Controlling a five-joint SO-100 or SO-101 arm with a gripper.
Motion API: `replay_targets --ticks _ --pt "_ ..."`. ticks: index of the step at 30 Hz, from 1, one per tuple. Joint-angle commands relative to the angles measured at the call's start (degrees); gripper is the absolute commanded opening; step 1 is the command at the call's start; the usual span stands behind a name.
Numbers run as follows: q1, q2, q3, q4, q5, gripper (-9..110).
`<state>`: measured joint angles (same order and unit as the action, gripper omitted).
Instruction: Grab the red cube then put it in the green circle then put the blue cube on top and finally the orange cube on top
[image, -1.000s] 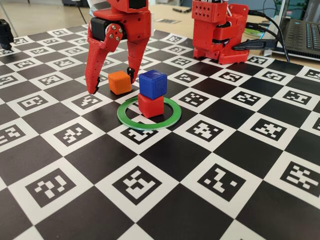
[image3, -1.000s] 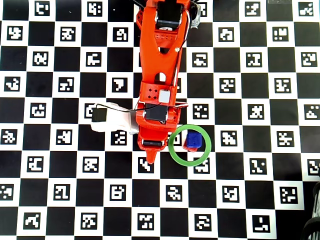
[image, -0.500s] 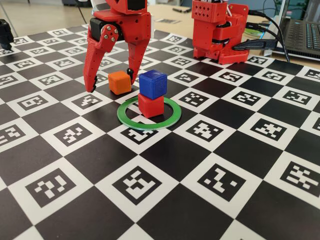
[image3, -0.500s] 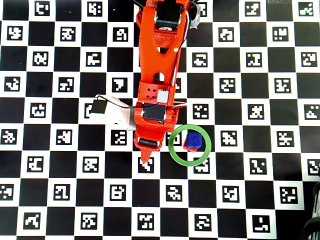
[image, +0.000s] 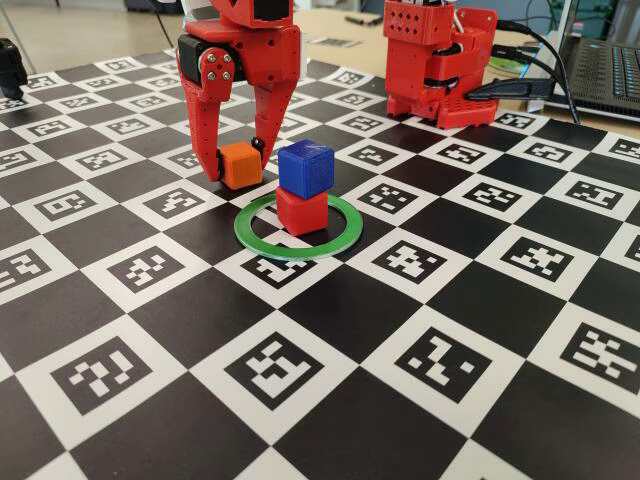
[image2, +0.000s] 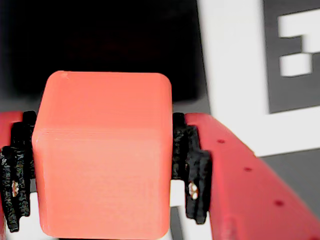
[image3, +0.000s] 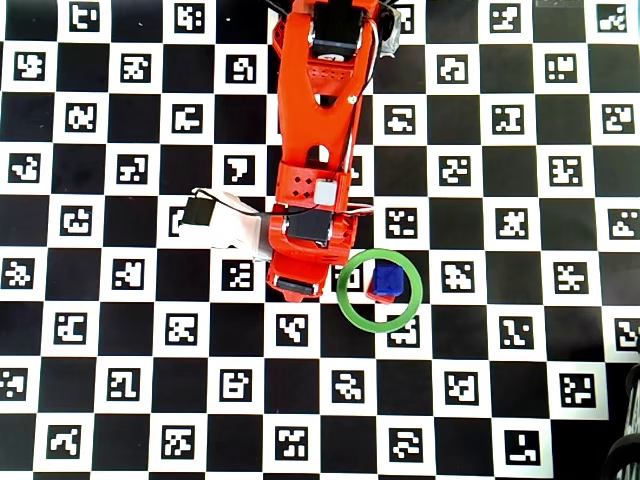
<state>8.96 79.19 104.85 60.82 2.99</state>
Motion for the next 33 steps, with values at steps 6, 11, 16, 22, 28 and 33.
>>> replay_targets --ticks 6,11,16,22,28,33 --pt "1.6 5.4 -15.6 14.4 -3.5 11" --pt "-0.2 5.5 -24.7 22.1 -4.1 11" --pt "-4.8 5.4 -32.0 28.4 -2.6 11" --pt "-11.5 5.1 -34.5 30.8 0.9 10" --pt "-16.3 4.1 -35.9 31.3 6.1 10" --pt "-18.4 3.2 -36.7 30.4 10.8 11"
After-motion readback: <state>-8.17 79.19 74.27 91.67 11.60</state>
